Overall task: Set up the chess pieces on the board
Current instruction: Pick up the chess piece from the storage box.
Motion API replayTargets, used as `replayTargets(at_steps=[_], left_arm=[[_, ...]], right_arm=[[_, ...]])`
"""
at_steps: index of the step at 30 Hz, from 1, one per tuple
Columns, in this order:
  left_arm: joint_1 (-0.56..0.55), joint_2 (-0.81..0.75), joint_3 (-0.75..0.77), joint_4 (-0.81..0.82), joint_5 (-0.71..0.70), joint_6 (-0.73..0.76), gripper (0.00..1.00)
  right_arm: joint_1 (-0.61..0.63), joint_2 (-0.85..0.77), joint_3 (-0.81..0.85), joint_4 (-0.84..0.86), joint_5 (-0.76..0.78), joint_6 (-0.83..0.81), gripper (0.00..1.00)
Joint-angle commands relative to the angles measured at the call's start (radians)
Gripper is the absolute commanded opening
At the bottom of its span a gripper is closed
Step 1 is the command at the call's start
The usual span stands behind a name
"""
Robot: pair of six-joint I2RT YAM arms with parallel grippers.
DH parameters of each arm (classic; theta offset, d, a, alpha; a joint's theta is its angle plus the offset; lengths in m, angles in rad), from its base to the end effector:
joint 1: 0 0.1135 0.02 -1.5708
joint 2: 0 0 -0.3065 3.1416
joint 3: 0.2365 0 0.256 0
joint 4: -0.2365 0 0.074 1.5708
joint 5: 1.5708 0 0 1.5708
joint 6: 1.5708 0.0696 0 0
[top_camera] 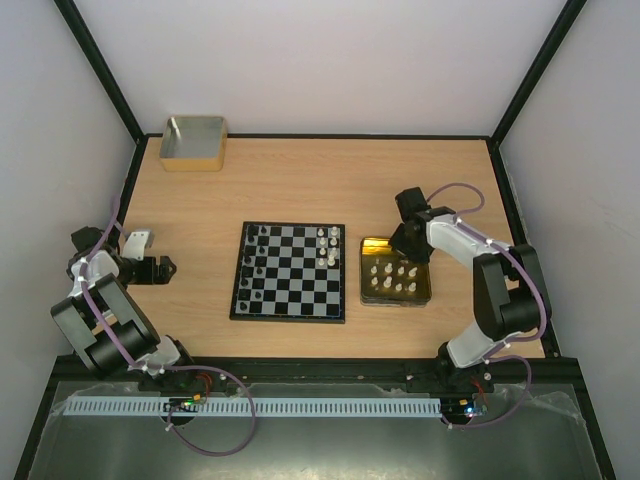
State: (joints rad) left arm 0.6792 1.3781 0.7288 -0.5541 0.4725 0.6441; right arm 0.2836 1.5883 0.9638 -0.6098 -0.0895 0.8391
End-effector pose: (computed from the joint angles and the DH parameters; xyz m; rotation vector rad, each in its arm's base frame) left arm 0.2102 0.1290 0.1847 0.0696 2.5626 -0.1941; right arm 0.2955 0.0926 0.1878 0.7689 2.7766 0.3697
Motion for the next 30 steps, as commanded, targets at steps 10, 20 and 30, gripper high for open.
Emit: replayTargets(at_steps=[10, 20, 30], left_arm=[[-0.001, 0.003, 0.015, -0.015, 0.02, -0.003, 1.0], [-0.001, 0.004, 0.011, -0.013, 0.018, -0.001, 0.99], [-0.003, 0.003, 0.024, -0.022, 0.028, -0.002, 0.99]], right_arm=[[-0.014, 0.053, -0.03, 0.061, -0.001, -0.007, 0.17], [-0.015, 0.063, -0.024, 0.059, 0.004, -0.026, 0.09], [0.042, -0.059, 0.065, -0.104, 0.088, -0.072, 0.05]])
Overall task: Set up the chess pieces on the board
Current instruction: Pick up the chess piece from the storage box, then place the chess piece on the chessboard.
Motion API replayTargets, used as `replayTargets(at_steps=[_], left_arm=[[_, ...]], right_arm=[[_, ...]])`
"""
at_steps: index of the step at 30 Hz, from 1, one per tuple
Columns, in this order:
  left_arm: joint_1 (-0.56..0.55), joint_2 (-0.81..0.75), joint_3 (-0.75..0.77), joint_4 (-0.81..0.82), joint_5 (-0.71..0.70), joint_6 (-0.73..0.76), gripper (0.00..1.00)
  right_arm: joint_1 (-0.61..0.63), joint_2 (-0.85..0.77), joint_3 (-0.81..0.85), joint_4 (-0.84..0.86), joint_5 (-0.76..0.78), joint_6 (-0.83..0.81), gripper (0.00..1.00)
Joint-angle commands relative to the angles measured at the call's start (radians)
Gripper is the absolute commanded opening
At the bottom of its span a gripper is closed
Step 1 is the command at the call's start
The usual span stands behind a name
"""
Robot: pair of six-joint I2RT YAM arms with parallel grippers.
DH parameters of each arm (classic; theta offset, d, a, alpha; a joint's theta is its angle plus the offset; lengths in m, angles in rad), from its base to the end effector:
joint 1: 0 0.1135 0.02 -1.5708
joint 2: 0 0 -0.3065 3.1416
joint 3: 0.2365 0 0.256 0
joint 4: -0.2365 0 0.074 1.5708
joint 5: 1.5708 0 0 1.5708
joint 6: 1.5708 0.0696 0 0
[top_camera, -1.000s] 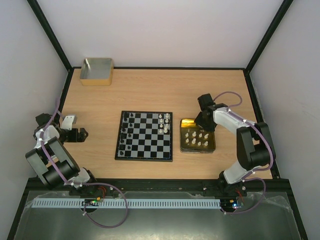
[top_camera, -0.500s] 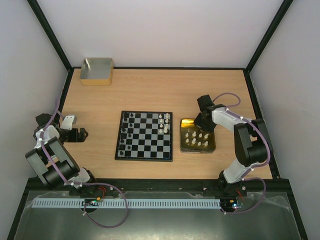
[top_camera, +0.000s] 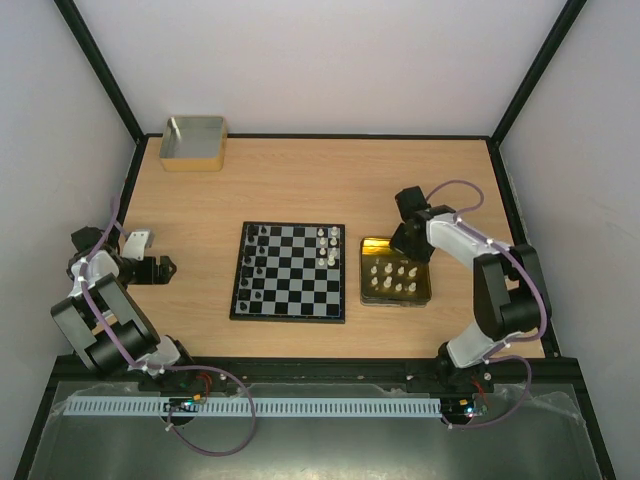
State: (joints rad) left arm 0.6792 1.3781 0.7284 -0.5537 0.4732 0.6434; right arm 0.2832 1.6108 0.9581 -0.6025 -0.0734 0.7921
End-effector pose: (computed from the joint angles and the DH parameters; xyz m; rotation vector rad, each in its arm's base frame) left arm 0.2102 0.1290 0.1847 0.0689 2.5622 -0.1951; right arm 0.2971 0.0918 0.1799 0.7111 2.8012 0.3266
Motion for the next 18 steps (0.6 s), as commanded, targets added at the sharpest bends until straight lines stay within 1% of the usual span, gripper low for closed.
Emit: replayTargets(at_steps=[1, 3, 7, 9, 11, 13, 16, 18], left_arm=[[-0.003, 0.003, 0.024, -0.023, 0.027, -0.001, 1.0], [-0.004, 0.003, 0.026, -0.023, 0.03, -0.001, 1.0], [-0.01, 0.006, 0.029, -0.026, 0.029, -0.002, 0.99], [-0.013, 0.004, 0.029, -0.025, 0.025, -0.002, 0.99], [-0.013, 0.001, 0.028, -0.021, 0.021, -0.004, 0.99], [-0.013, -0.006, 0.025, -0.02, 0.021, -0.005, 0.99], [-0.015, -0.014, 0.022, -0.017, 0.022, -0.008, 0.99], [-0.017, -0.019, 0.018, -0.015, 0.019, -0.008, 1.0]], right_arm=[[0.078, -0.097, 0.09, -0.141, 0.094, -0.02, 0.06], [0.162, -0.118, 0.129, -0.196, 0.134, 0.001, 0.06], [0.34, -0.132, 0.187, -0.252, 0.128, 0.081, 0.07], [0.477, -0.109, 0.225, -0.277, 0.155, 0.127, 0.07], [0.604, -0.057, 0.295, -0.311, 0.189, 0.164, 0.07], [0.714, 0.01, 0.354, -0.32, 0.192, 0.199, 0.07], [0.84, 0.13, 0.463, -0.315, 0.17, 0.214, 0.08], [0.897, 0.214, 0.554, -0.325, 0.17, 0.209, 0.08]])
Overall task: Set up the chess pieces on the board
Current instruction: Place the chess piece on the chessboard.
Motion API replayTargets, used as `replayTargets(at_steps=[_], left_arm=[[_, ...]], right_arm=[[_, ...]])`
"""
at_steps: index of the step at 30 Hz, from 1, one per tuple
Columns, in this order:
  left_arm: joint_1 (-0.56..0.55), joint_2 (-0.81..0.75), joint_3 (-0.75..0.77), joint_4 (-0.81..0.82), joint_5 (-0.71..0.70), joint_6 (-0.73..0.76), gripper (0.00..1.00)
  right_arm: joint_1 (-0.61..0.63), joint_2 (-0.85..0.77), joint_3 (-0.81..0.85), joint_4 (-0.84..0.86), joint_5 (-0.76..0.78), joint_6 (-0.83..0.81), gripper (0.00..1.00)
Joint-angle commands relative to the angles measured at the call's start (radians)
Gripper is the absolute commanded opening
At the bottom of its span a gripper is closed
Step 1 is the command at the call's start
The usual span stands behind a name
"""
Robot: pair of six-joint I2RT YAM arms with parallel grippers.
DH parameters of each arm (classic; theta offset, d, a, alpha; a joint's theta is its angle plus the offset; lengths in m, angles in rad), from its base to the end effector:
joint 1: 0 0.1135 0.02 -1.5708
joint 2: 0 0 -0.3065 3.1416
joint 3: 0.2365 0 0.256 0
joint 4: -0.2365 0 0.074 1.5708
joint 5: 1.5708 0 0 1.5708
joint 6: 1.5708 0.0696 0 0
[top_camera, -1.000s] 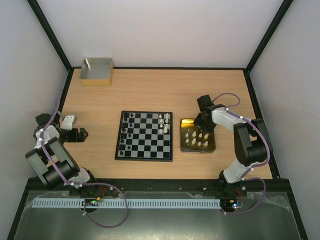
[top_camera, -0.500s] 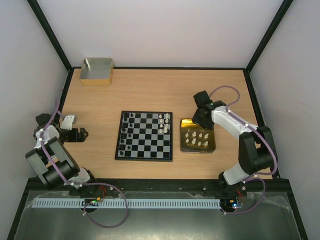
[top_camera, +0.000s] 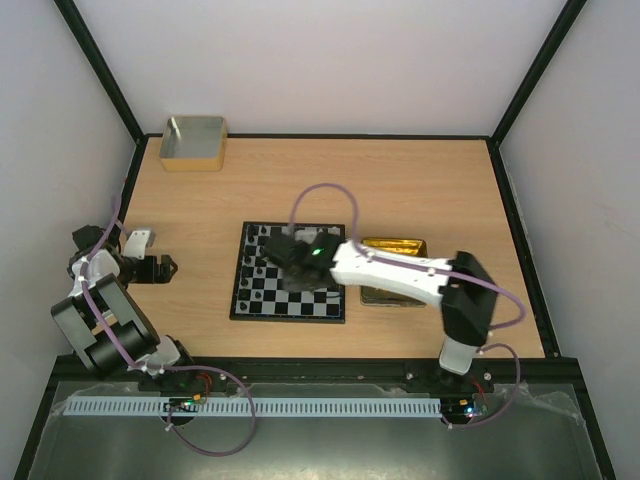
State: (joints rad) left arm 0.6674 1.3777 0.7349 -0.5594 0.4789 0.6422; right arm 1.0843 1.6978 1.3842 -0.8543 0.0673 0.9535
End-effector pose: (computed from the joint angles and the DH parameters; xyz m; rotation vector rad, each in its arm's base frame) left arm 0.2125 0.1266 0.1865 0.0841 2.5578 -0.2048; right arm 0.1773 0.3252 0.2659 -0.1661 2.8356 0.4438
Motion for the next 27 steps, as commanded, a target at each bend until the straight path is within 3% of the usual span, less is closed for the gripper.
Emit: replayTargets(at_steps=[1, 8, 27], left_arm=[[-0.005, -0.02, 0.008, -0.008, 0.012, -0.008, 1.0], [-0.005, -0.037, -0.01, 0.002, 0.005, -0.004, 0.99], [-0.005, -0.03, -0.018, 0.008, 0.019, -0.006, 0.99]], right_arm=[[0.12, 0.169, 0.177, -0.08, 0.028, 0.04, 0.08], [0.186, 0.389, 0.404, -0.089, -0.012, 0.0, 0.08], [0.192, 0.484, 0.441, -0.051, -0.085, -0.014, 0.1]])
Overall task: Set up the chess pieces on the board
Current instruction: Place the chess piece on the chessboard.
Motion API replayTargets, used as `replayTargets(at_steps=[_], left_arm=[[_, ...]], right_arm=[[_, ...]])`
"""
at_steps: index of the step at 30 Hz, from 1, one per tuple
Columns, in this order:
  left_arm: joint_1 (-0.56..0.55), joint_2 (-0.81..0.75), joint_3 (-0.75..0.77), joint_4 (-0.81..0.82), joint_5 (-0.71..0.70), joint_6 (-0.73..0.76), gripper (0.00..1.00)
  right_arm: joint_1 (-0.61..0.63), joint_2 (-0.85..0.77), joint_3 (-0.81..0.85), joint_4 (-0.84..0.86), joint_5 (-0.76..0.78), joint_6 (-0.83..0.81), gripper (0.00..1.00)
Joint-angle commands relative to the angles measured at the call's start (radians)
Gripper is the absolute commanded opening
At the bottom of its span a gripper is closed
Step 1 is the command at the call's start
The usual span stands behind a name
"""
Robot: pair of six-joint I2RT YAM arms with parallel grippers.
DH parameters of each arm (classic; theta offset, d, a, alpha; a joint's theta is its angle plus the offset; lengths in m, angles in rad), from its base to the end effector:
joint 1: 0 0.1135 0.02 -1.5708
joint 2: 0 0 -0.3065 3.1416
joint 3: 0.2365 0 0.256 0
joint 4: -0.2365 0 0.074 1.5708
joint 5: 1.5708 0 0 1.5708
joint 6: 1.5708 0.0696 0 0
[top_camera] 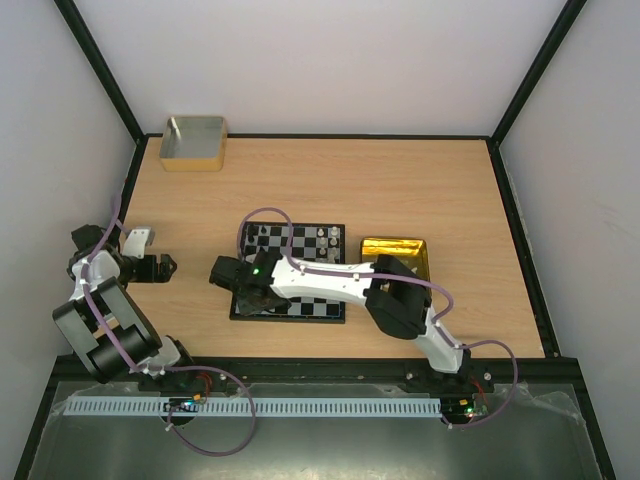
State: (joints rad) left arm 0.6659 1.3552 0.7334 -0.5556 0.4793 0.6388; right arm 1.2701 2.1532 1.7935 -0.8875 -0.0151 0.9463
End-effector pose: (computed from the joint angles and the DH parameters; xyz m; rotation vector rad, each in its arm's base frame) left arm 0.2115 0.1253 0.1913 0.0892 2.5402 -0.1858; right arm 0.1436 0.4667 0.2019 -0.4836 2.9384 0.4450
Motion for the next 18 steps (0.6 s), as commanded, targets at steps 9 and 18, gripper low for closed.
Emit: replayTargets(at_steps=[9, 18], left_arm=[[-0.003, -0.011, -0.024, 0.003, 0.022, -0.002, 0.99], [-0.003, -0.006, -0.026, 0.009, 0.023, -0.004, 0.99]], right_arm=[[0.008, 0.05, 0.04, -0.001, -0.019, -0.01, 0.1], [0.008, 0.073, 0.065, 0.0, -0.028, -0.014, 0.11]])
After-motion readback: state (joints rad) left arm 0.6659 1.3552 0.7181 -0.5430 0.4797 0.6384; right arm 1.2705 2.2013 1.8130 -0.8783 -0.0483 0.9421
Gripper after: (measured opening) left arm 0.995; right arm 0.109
